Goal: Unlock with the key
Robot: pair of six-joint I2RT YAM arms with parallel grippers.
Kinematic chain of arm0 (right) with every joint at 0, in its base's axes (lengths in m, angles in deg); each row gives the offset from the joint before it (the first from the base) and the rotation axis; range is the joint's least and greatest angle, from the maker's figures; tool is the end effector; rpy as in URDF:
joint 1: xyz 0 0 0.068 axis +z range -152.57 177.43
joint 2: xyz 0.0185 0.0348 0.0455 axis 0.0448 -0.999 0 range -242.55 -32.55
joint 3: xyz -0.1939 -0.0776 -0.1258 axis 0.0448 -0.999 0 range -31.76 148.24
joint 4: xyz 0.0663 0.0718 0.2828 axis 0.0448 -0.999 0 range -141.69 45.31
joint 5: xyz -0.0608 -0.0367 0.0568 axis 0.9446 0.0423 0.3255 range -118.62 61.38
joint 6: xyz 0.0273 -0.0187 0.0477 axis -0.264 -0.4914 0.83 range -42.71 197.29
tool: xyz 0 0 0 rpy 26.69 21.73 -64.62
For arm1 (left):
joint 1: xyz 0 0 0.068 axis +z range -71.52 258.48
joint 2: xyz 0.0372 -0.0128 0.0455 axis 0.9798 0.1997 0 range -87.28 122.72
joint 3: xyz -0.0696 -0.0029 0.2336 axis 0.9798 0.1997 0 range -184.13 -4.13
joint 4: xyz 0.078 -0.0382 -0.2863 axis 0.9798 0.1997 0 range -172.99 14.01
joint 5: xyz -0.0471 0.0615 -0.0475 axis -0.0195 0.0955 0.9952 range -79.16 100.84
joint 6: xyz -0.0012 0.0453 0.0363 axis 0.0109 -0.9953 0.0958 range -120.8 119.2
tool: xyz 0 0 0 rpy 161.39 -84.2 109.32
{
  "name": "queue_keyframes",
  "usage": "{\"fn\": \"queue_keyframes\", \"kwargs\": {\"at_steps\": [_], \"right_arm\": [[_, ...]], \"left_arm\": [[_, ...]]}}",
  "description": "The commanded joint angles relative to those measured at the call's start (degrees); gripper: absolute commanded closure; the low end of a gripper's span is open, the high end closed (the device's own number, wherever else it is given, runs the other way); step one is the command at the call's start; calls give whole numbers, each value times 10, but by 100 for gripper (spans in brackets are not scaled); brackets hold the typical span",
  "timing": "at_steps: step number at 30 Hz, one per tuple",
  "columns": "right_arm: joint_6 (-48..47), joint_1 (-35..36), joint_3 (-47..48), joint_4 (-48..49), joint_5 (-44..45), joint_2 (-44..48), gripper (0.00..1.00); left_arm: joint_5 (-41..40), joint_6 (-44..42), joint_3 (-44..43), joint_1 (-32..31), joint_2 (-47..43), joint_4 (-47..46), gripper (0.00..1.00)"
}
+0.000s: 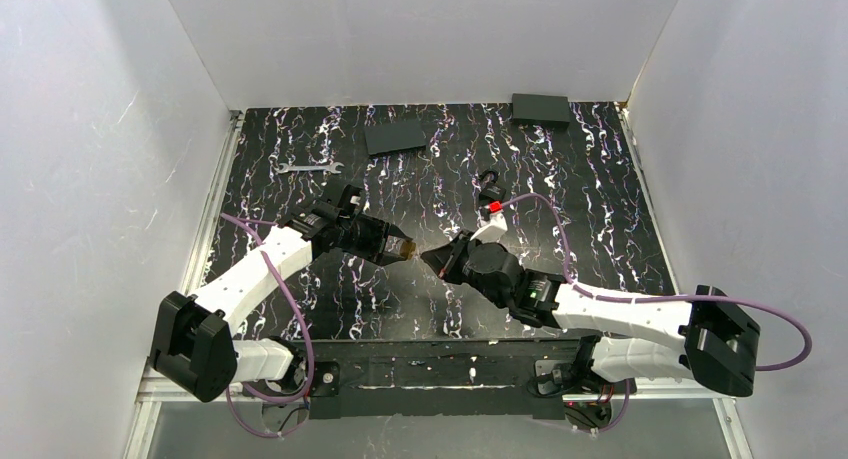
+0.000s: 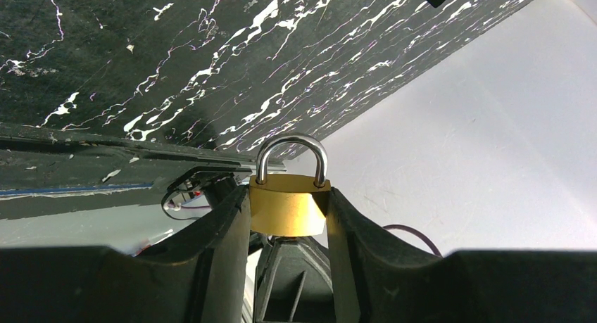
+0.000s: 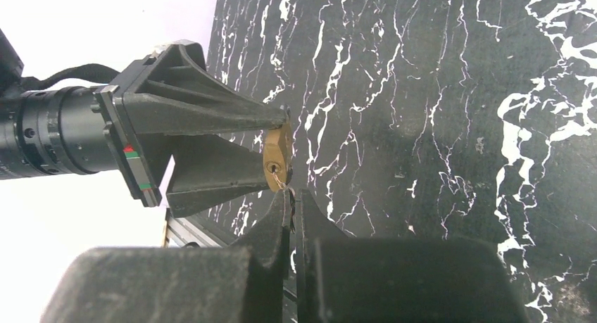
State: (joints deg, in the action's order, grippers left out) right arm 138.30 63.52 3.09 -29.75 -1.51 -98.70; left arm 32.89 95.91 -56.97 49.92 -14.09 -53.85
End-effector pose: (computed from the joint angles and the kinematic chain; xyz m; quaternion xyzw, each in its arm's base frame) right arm 0.1417 0.2727 0.1994 0.1059 0.7837 0.4380 0.4275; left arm 0.2679 -0.1635 0.2090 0.4611 -0.7998 0.3842 0.0032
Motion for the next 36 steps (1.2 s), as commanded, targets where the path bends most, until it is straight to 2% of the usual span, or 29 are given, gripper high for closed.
{"fn": "queue_keyframes", "kwargs": {"at_steps": [1,30,36], "right_arm": [[-14,3,32,18,22,-2,99],[-13,3,43,17,16,-23,99],[0,3,72,-30,31,-36,99]], "left_arm": [[7,1,-4,3,-8,4,100],[4,1,-8,3,-1,6,100],[-9,3,-6,3,-5,13,100]]}}
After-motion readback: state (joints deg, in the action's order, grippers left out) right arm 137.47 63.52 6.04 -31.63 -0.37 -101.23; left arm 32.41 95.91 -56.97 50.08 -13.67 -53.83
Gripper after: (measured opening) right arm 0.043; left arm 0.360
